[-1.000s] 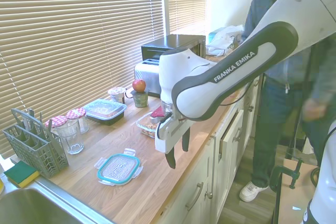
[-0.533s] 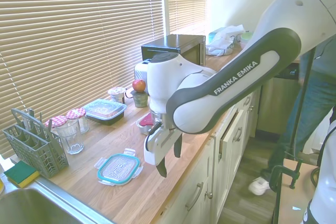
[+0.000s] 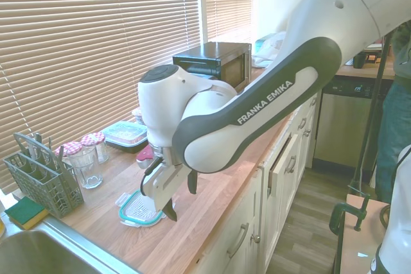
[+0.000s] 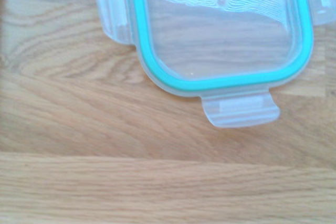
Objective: Cover the lid of the food container
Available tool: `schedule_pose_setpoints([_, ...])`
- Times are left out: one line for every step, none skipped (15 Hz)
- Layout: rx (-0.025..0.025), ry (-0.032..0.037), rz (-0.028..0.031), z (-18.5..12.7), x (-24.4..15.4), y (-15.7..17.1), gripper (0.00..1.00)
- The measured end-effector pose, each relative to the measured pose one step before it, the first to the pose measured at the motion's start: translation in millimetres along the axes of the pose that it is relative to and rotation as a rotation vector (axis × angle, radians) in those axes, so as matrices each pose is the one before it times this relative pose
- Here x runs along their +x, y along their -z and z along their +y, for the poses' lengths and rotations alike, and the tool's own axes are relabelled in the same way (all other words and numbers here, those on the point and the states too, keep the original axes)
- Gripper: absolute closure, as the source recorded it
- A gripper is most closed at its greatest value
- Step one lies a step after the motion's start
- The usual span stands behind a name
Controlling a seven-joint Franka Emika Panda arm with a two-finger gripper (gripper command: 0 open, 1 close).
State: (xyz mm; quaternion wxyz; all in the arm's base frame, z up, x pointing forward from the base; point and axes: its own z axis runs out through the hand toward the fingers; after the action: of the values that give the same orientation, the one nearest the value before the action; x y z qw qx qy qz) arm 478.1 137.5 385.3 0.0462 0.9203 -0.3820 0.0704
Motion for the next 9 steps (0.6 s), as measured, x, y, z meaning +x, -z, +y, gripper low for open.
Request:
schedule_pose_setpoints([-0.00458, -0.00010, 0.00959, -10.40, -0.67, 2.18, 0.00])
schedule_pose_setpoints([-0.00650, -0.00083, 0.00648, -10.35, -0.82, 2.51, 0.00])
schedule_pose_setpoints([-0.00663, 0.00032, 0.00572, -10.35, -1.32, 2.23, 0.00])
schedule_pose_setpoints([-0.00521, 0.00263, 0.00525, -10.00, -2.40, 1.97, 0.00])
schedule_pose_setpoints([-0.00671, 0.00365, 0.00685, -10.00, -2.92, 1.02, 0.00])
schedule_pose_setpoints([-0.00748, 0.00410, 0.00883, -10.42, -4.04, -0.21, 0.00])
schedule_pose_setpoints([-0.00680, 0.00385, 0.01086, -9.82, -3.55, -1.28, 0.00])
schedule_pose_setpoints([-0.00993, 0.00156, 0.01220, -8.80, -1.86, -1.48, 0.00])
schedule_pose_setpoints([-0.00850, -0.00019, 0.01466, -8.73, -0.66, -1.28, 0.00])
